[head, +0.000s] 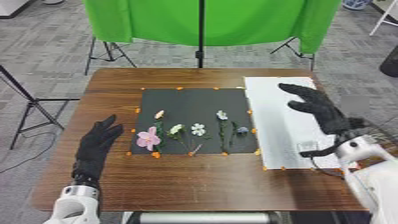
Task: Arrange flowers
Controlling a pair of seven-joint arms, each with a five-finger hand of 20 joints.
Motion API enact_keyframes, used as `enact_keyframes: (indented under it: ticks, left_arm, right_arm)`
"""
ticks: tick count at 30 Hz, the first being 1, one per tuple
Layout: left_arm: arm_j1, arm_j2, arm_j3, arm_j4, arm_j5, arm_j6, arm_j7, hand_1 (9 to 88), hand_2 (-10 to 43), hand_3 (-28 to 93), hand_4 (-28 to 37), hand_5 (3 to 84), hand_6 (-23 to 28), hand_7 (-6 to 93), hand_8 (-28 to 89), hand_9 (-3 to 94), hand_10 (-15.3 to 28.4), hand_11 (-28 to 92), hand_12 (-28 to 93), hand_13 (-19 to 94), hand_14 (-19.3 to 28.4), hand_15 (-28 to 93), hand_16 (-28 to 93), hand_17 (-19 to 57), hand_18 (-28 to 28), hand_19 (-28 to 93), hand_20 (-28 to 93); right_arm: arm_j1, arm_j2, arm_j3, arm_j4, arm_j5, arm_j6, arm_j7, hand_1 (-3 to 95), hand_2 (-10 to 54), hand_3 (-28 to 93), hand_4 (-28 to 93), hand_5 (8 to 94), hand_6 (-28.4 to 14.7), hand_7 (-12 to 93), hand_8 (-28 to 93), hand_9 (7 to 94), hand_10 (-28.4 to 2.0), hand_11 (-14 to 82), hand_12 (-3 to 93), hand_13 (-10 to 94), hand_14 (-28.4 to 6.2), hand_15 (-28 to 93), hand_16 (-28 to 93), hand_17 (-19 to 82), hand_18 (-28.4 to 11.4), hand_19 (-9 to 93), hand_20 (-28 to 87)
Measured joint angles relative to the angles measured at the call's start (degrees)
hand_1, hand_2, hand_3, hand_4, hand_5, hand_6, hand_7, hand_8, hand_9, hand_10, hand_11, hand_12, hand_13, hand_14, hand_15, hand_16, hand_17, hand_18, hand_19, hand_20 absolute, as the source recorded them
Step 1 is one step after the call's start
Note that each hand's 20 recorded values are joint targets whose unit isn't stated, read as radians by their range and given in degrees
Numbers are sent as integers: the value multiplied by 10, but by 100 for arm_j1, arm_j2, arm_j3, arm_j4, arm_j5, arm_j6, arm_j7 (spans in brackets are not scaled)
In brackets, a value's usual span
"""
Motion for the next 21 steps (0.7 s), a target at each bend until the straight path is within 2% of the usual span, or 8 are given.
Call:
enact_keyframes:
  ticks: [2, 5, 7, 9, 14, 21]
  left_arm:
    - [-1, 3, -7, -30, 29, -56, 0, 199, 33, 639, -280, 411, 37, 66, -58, 435, 128, 156, 128, 334, 140, 95, 19, 48, 102, 13, 166]
    - [-2, 4, -16, -87, 74, -128, 10, 197, 33, 638, -280, 411, 37, 64, -58, 436, 127, 156, 129, 334, 140, 94, 19, 48, 103, 12, 165]
    - [-1, 1, -31, -126, 92, -182, 12, 199, 34, 636, -280, 412, 37, 64, -58, 436, 127, 155, 129, 333, 141, 94, 20, 47, 103, 12, 165]
    - [4, 0, -48, -160, 110, -230, 13, 198, 33, 636, -280, 412, 37, 64, -57, 436, 127, 155, 129, 333, 141, 94, 20, 47, 103, 12, 165]
    - [8, -5, -69, -215, 133, -278, 30, 195, 32, 639, -278, 413, 37, 65, -57, 437, 128, 155, 129, 333, 140, 94, 20, 47, 104, 12, 165]
    - [16, -45, -82, -254, 187, -349, 36, 195, 31, 639, -278, 414, 36, 66, -57, 436, 127, 152, 130, 328, 139, 93, 24, 43, 108, 12, 167]
  right_arm:
    - [-278, -113, -201, 29, 459, 375, -251, 60, -41, 782, -154, 350, 4, 84, -73, 305, -125, 11, 107, 187, -90, -21, 149, 91, -93, -3, 226]
    - [-652, -453, -465, -3, 1504, 1417, -254, 53, -42, 785, -156, 342, 5, 83, -73, 301, -123, 11, 105, 186, -88, -23, 144, 91, -94, -4, 225]
    - [-832, -776, -455, -41, 2213, 1822, -243, 51, -42, 786, -158, 340, 5, 84, -72, 300, -123, 11, 105, 189, -90, -20, 142, 93, -96, -4, 226]
    - [-944, -1046, -384, -48, 2748, 1790, -243, 51, -41, 786, -161, 340, 5, 86, -72, 302, -123, 13, 105, 197, -95, -12, 143, 97, -102, -2, 226]
    - [-1033, -1227, -309, -52, 3038, 1167, -245, 52, -39, 785, -162, 340, 5, 88, -72, 311, -125, 16, 105, 213, -100, 4, 144, 114, -117, 4, 229]
    - [-1061, -1222, -326, -153, 2930, 1123, -272, 56, -38, 783, -162, 338, 3, 89, -72, 308, -127, 15, 104, 238, -104, 27, 134, 153, -128, 9, 235]
